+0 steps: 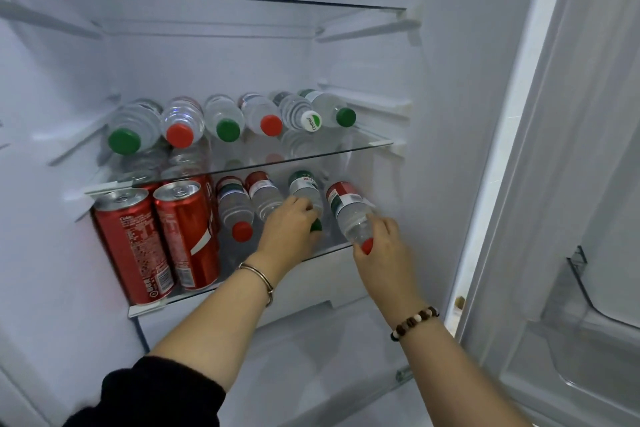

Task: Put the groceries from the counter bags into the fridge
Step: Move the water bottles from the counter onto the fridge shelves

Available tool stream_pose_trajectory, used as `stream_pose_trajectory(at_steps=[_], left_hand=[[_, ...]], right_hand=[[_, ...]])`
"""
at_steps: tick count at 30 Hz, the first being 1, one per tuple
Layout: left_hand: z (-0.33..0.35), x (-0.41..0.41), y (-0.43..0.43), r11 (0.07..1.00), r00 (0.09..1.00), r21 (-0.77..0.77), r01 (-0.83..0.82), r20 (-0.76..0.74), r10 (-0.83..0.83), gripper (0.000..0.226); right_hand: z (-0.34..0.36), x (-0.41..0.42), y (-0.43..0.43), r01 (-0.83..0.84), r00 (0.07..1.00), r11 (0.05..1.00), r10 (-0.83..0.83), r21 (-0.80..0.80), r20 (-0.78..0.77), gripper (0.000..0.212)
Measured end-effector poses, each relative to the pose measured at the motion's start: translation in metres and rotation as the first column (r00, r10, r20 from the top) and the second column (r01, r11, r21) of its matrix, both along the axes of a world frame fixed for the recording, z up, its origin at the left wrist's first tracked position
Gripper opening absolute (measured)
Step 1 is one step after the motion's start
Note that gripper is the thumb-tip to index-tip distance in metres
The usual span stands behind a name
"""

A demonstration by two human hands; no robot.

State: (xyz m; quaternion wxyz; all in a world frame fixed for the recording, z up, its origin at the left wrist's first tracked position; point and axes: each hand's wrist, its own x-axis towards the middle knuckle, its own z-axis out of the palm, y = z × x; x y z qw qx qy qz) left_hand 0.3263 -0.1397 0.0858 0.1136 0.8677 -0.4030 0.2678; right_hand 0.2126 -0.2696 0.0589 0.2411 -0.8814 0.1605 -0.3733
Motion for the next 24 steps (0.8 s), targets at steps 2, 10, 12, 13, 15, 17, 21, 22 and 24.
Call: stream_pose_trajectory(at_steps=[2,10,12,13,15,17,21,22,24], left_hand=[[0.001,0.01,-0.001,0.998,0.999,0.053,0.034,-0.005,-0.033,0.042],[-0.012,0.028,-0.003,0.997,1.0,0.071,0.01,0.023,-0.012,0.063],[-0.012,0.028,-0.003,1.0,1.0,0.02,0.021,-0.003,-0.021,0.064],[-0.013,0.028,-0.002,1.0,1.0,-0.004,0.021,-0.016,-0.021,0.063],[-0.014,0.029,-0.001,0.999,0.999,-0.044,0.009,-0.034,-0.011,0.06],[-0.015,0.03,-0.001,0.997,0.999,-0.073,-0.017,-0.036,0.014,0.058],[-0.017,0.033,-0.002,0.992,0.997,-0.101,-0.078,-0.004,0.078,0.06],[-0.018,0.034,-0.002,0.99,0.997,-0.114,-0.083,-0.008,0.083,0.06],[-0.02,0.036,-0.002,0.987,0.996,-0.14,-0.083,-0.033,0.079,0.059]], right_hand=[[-0.004,0.004,0.001,0.002,1.0,1.0,-0.002,-0.012,-0.016,0.041],[0.006,0.03,-0.01,0.025,0.999,0.995,-0.029,-0.096,-0.04,0.027],[0.01,0.035,-0.012,0.026,0.998,0.996,-0.031,-0.081,-0.06,0.025],[0.011,0.038,-0.013,0.028,0.997,0.997,-0.033,-0.073,-0.075,0.026],[0.013,0.046,-0.015,0.03,0.995,0.998,-0.035,-0.058,-0.093,0.03],[0.013,0.054,-0.015,0.024,0.995,0.998,-0.03,-0.059,-0.091,0.031],[0.009,0.071,-0.014,0.061,0.991,0.996,-0.069,-0.072,-0.111,0.028],[0.007,0.074,-0.015,0.065,0.991,0.996,-0.073,-0.068,-0.113,0.029],[0.005,0.078,-0.016,0.073,0.991,0.995,-0.08,-0.067,-0.109,0.03]])
